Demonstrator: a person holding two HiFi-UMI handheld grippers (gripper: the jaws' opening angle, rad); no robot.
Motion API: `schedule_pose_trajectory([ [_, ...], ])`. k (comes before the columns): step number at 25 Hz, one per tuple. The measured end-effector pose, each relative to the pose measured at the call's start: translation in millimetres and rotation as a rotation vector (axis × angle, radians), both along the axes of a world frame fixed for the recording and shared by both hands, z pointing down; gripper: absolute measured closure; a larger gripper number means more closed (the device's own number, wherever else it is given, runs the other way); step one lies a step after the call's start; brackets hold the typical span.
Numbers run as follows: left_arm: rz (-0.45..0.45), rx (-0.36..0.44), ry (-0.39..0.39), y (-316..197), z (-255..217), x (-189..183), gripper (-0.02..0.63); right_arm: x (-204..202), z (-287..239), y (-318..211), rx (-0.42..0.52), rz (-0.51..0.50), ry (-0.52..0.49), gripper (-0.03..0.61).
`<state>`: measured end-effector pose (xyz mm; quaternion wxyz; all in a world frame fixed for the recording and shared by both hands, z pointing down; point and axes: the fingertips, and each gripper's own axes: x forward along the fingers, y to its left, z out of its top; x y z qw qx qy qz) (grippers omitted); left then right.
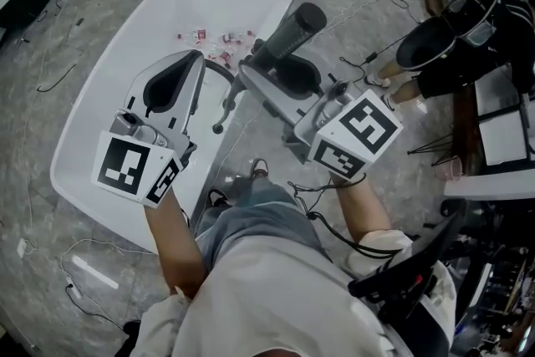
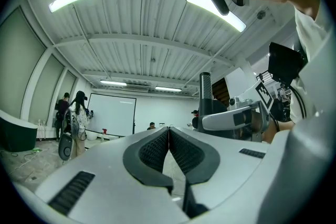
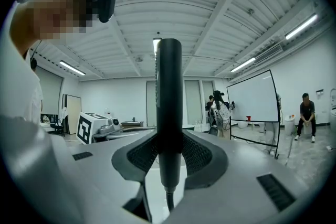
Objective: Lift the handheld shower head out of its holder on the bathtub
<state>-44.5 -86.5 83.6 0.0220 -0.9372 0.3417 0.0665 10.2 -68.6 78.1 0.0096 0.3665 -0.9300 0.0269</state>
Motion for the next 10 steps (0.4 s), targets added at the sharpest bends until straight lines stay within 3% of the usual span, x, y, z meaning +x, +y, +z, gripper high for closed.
schedule_pose_trajectory([
  [10,-0.014,0.010,0.033,-4.4,-3.0,-8.0,0.595,4.0,1.9,0.2,0.011,0.008,0.010,0.440],
])
